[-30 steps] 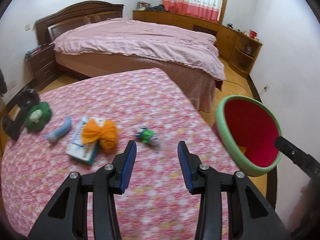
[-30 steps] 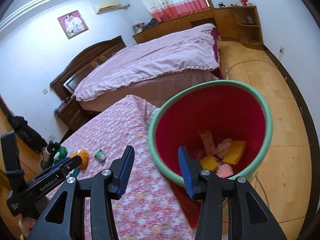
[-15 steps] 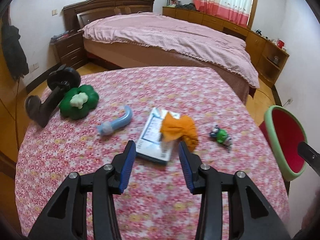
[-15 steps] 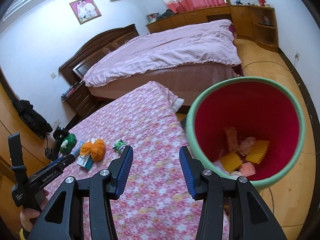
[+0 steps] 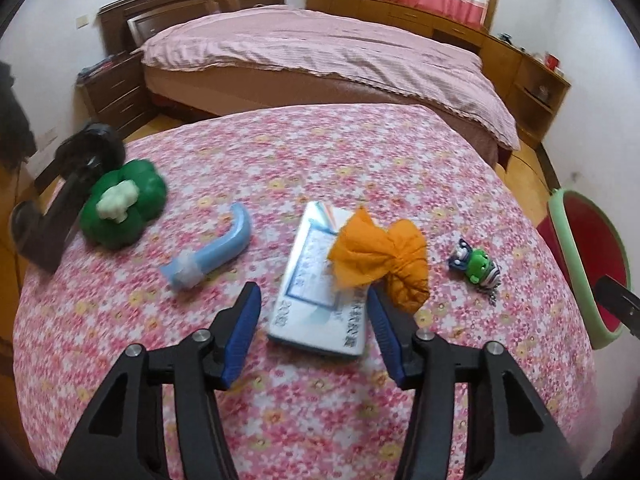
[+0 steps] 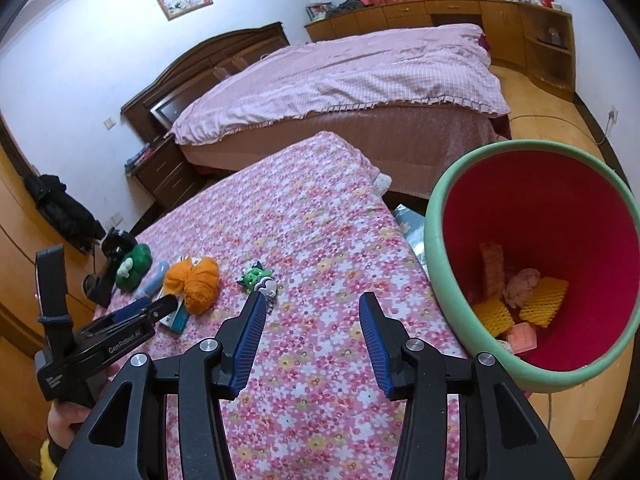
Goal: Collect trash
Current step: 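Return to the bed and grasp the white medicine box with the left tool, then lift the medicine box with the left tool while the right tool grasps the green toy figure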
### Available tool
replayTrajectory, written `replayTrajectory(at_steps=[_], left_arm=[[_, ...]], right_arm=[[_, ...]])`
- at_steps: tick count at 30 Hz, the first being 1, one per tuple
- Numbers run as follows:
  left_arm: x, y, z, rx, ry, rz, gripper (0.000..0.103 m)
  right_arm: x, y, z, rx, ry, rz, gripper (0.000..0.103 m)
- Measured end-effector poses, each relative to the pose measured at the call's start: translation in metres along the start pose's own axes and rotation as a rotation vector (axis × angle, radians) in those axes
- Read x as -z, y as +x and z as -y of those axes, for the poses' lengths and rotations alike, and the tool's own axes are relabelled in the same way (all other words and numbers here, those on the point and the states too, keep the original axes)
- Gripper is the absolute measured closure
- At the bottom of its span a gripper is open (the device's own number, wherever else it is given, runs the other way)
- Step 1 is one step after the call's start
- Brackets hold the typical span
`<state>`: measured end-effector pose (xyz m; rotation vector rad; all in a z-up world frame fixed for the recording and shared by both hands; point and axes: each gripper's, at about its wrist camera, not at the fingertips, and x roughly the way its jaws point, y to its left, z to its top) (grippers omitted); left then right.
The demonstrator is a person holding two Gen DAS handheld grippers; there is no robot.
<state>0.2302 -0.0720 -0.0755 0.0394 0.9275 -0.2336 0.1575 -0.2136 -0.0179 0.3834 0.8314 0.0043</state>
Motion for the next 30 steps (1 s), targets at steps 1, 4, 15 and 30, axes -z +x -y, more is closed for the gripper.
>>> replayTrajectory(at_steps=[1, 4, 15, 30], left_arm=[[-0.001, 0.003, 0.002, 0.000, 0.011, -0.006, 0.047], [-0.003, 0.012, 0.006, -0.001, 0.025, -0.025, 0.047], [-0.003, 0.021, -0.011, -0.034, -0.081, -0.011, 0.050], [0.017, -0.028, -0.058, -0.126, -0.241, 0.067, 0.050]], right_arm=[[-0.001, 0.003, 0.000, 0.001, -0.002, -0.005, 0.053], [-0.002, 0.010, -0.002, 0.001, -0.007, -0.020, 0.053], [-0.004, 0.044, -0.013, -0.011, -0.042, -0.082, 0.053], [-0.006, 0.086, -0.047, -0.010, -0.126, -0.123, 0.053]])
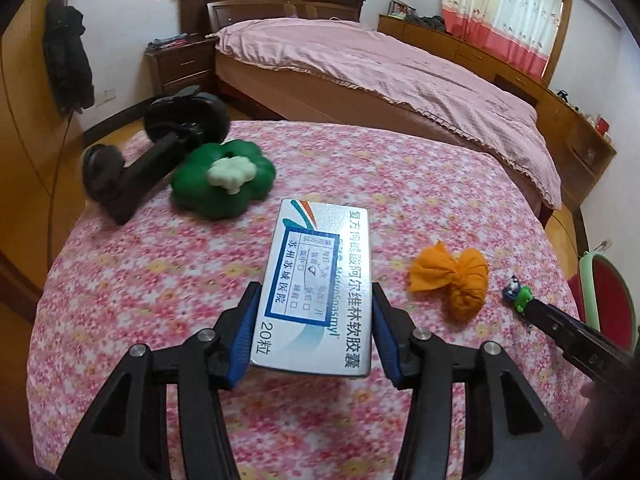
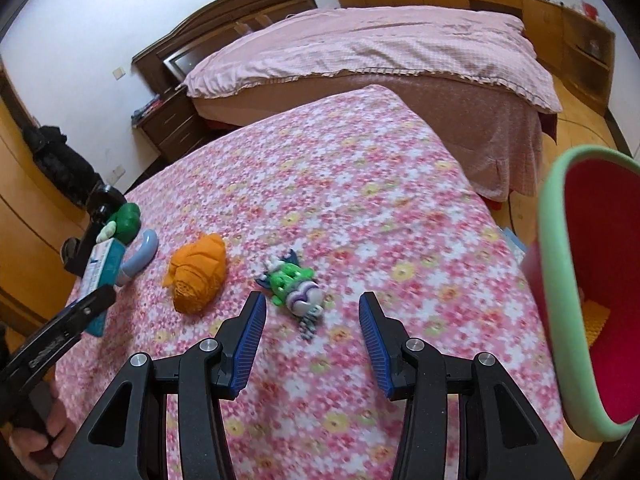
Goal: Collect trash
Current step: 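Lift the medicine box with the left tool while the right tool grasps the green toy figure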
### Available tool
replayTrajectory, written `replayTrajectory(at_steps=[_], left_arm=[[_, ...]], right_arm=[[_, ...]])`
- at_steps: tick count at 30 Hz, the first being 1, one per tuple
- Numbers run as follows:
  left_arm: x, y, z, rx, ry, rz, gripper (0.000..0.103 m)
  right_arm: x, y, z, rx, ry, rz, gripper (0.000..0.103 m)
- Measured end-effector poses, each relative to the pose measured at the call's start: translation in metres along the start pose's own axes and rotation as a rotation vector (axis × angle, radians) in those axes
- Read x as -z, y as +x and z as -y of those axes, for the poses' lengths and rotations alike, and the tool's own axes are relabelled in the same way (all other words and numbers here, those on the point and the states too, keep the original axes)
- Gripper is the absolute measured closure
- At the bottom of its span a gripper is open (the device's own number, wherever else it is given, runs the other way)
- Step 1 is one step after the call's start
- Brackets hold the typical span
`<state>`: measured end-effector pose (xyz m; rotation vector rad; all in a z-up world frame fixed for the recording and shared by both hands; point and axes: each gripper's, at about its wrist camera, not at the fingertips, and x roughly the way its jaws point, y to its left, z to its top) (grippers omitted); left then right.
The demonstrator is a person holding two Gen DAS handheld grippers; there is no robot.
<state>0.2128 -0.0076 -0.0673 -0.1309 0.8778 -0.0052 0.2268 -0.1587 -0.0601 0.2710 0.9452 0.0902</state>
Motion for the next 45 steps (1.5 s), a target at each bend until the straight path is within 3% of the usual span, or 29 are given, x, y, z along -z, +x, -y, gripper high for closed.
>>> replayTrajectory(at_steps=[7, 9, 27, 45], left_arm=[[0.013, -0.002, -0.009, 0.001, -0.019, -0.030, 0.050], [0.016, -0.004, -0.011, 0.000, -0.025, -0.034, 0.050], [0.033, -0.032, -0.026, 0.026, -0.074, -0.049, 0.050], [0.041, -0.071, 0.002, 0.084, -0.025, -0.005, 0.050]], right_arm=[[0.001, 0.011, -0.014, 0.038, -0.049, 0.018, 0.055], [0.003, 0.012, -0.016, 0.055, -0.068, 0.017, 0.074], [0.033, -0.045, -0.017, -0.023, -0.047, 0.074, 0.074], [0.052, -0.113, -0.005, -0.051, 0.007, 0.187, 0.074]])
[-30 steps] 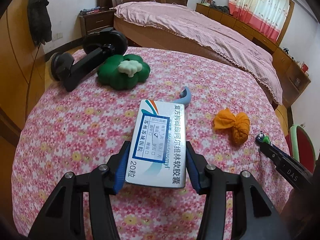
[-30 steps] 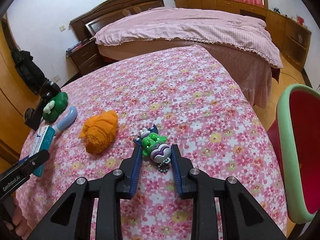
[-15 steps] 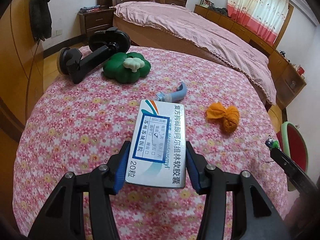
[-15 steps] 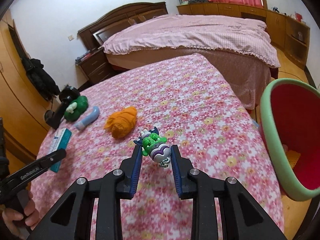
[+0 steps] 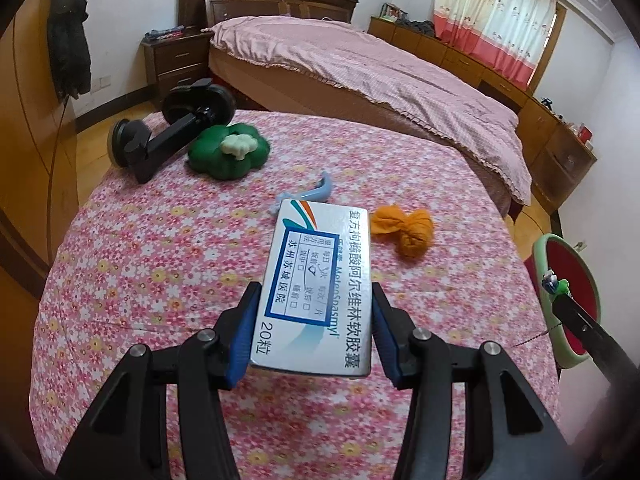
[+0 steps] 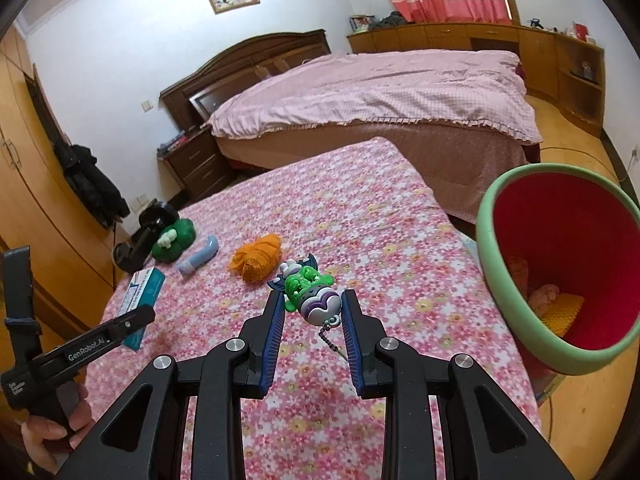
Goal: Collect trash
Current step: 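Lift the medicine box with the left tool while the right tool grasps the green toy figure, then carry the box and toy over the red bucket and open both tools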
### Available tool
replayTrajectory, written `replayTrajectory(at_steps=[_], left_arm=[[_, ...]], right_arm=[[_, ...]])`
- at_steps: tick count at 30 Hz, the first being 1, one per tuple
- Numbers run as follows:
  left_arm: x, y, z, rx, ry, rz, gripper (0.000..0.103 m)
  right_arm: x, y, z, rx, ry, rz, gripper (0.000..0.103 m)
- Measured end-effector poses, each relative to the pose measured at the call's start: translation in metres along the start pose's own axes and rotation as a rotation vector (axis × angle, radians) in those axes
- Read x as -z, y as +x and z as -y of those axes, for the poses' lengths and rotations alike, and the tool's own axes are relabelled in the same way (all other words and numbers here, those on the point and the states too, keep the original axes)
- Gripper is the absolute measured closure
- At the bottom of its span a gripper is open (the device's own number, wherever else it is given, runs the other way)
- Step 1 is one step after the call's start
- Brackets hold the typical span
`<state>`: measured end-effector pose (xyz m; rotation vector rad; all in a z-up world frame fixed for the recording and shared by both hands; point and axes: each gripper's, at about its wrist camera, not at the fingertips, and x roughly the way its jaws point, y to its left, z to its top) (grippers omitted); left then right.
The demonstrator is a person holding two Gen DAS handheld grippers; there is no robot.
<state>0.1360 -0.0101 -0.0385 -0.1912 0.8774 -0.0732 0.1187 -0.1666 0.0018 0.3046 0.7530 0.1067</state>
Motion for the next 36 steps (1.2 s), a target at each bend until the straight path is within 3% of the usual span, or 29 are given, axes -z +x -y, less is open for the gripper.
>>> replayTrajectory(at_steps=[16, 36], left_arm=[[-0.010, -0.009, 0.089, 0.102, 0.163, 0.024, 0.050], [-0.007, 0.033, 0.216, 0.204, 0.372, -0.041, 0.050]], right_arm=[[-0.006, -0.058, 0.054, 0.070, 0.108, 0.118, 0.074], [-0.007, -0.077, 0.150, 0.183, 0.283, 0.163, 0.074]])
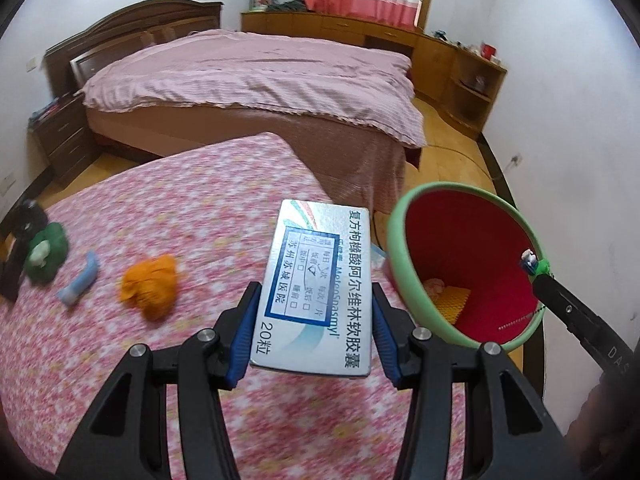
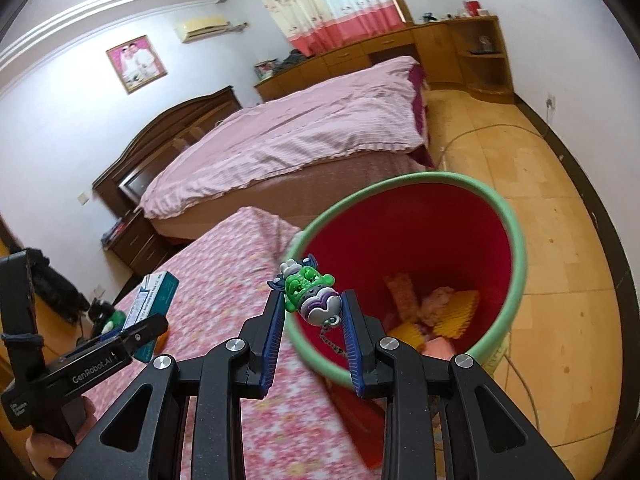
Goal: Collect trash
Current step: 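Carry the box and toy over the red bucket and open both tools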
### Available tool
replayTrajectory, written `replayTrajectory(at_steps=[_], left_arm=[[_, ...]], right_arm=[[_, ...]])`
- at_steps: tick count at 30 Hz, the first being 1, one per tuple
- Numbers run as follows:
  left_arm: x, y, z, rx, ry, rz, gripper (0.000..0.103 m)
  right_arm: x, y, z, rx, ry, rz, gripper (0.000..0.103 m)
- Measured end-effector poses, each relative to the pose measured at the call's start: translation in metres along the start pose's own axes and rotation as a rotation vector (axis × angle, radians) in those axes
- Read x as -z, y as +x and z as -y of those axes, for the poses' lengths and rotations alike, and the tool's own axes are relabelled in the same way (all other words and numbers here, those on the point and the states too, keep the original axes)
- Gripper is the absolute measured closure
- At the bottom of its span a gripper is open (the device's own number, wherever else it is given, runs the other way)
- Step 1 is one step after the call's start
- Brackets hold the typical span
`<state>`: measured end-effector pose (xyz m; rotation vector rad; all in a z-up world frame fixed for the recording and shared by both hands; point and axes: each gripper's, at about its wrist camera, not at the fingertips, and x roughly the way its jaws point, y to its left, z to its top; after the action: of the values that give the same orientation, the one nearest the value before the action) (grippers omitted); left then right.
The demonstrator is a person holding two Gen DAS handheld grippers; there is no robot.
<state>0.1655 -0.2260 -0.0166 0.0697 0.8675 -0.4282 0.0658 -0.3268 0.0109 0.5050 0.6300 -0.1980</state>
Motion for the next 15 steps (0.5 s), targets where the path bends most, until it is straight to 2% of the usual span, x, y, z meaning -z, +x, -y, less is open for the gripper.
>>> replayTrajectory(at_steps=[15], left_arm=[[-0.015, 0.062, 0.084, 0.099, 0.135, -0.078, 0.050]], right_arm=[[-0.009, 0.017, 0.073, 0.082, 0.115, -0.019, 0.074]])
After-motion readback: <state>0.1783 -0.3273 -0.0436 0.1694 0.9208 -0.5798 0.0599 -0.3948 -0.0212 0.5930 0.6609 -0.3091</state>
